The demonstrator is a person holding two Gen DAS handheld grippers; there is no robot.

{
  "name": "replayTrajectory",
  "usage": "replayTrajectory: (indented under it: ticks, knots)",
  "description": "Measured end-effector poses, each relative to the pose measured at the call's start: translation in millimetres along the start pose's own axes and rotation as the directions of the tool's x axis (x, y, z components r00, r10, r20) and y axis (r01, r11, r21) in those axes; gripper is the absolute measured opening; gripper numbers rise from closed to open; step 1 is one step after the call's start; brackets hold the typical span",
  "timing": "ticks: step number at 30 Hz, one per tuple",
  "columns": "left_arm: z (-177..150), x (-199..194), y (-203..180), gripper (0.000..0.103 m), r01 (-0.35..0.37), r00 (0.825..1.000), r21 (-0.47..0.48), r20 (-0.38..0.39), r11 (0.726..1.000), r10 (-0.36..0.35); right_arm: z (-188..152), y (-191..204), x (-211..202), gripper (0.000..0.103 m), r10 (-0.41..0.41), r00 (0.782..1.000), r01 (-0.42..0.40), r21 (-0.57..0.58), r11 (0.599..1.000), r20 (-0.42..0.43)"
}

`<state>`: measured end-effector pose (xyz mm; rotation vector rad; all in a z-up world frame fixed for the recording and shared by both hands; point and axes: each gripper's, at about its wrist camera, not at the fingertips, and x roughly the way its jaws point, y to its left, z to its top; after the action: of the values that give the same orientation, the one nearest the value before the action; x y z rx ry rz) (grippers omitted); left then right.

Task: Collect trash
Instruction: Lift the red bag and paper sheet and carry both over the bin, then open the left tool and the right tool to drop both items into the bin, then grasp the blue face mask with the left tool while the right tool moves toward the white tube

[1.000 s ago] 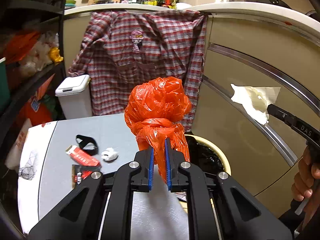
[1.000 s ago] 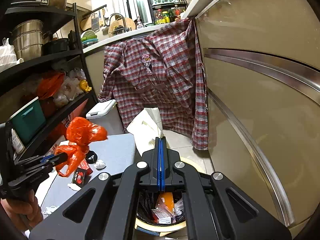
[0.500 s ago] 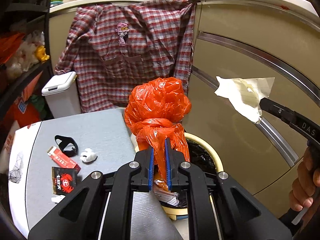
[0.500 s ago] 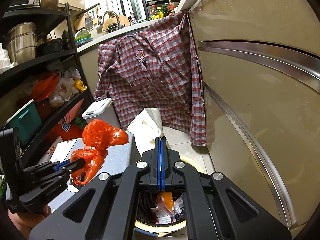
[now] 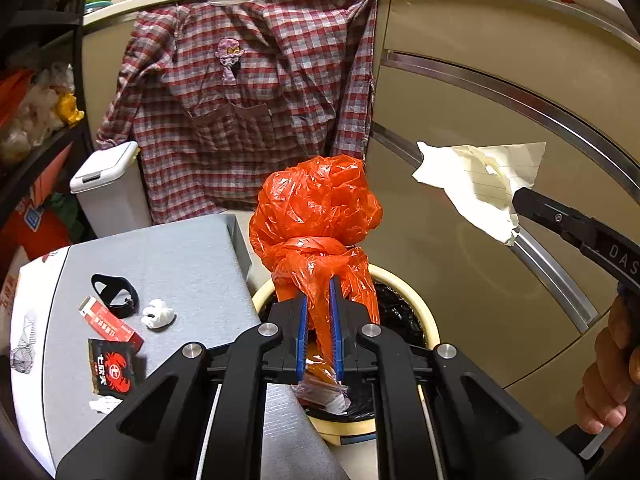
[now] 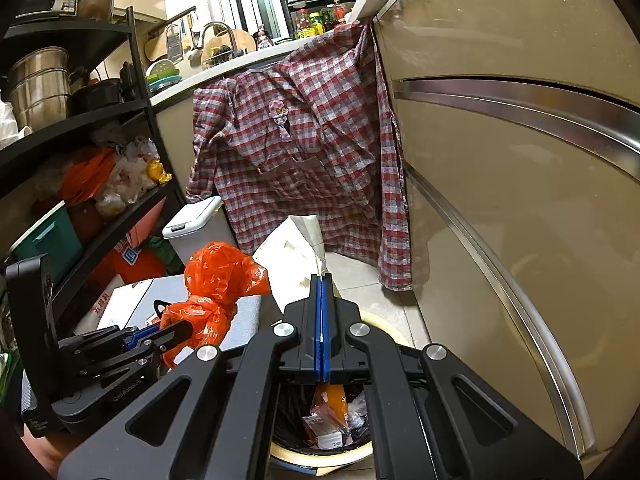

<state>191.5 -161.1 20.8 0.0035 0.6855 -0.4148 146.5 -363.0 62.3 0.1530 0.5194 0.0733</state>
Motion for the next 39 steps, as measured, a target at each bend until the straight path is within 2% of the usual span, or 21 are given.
replayTrajectory:
  ticks: [2,3,5,6,17,26,32,37,39]
  knots:
    - [1.7,2.9,0.0,0.014,0.006,1.000,-0.004,-0.013,1.000,-0.006,0.2,-3.0,3.0,0.010,-0.005,1.000,0.005,0.012,1.000,-0.010]
    - [1.9,3.2,0.3,0.021,0.008,1.000,-0.007,-0.016,1.000,-0.008,0.2,-5.0,4.1,0.020,-0.001,1.000,0.001,0.022,1.000,-0.011]
    - [2.3,1.5,3.9,0.024,0.008,1.000,-0.016,-0.011,1.000,-0.008,-0.1,-8.4,4.7,0.033,-0.004,1.000,0.004,0.040,0.999,-0.010]
    - [2.7,1.3,4.4,0.024,0.007,1.000,-0.016,-0.012,1.000,-0.007,-0.2,-9.6,5.1,0.034,-0.004,1.000,0.005,0.045,0.999,-0.010]
    - [-4.9,-26.6,28.9,0.024,-0.026,1.000,-0.012,0.003,1.000,0.026,-2.3,-1.4,3.0,0.034,0.016,1.000,-0.016,0.047,0.999,-0.007]
    - [-7.3,-90.9,87.0,0.024,-0.099,0.993,-0.010,0.065,0.995,0.100,-6.3,24.7,-2.1,0.034,0.048,0.999,-0.048,0.011,0.999,0.006]
    - [-19.3,-128.2,131.8,0.023,-0.130,0.989,-0.036,0.071,0.991,0.132,-10.2,44.5,-3.9,0.034,0.072,0.997,-0.072,-0.024,0.997,0.004]
    - [-47.6,-152.8,165.9,0.023,-0.130,0.990,-0.035,0.048,0.991,0.132,-17.2,61.3,-4.5,0.021,0.101,0.995,-0.101,-0.058,0.993,-0.007]
    - [-62.0,-157.7,175.5,0.023,-0.114,0.993,-0.025,0.033,0.993,0.115,-19.4,65.9,-4.1,0.020,0.110,0.994,-0.111,-0.065,0.992,-0.012]
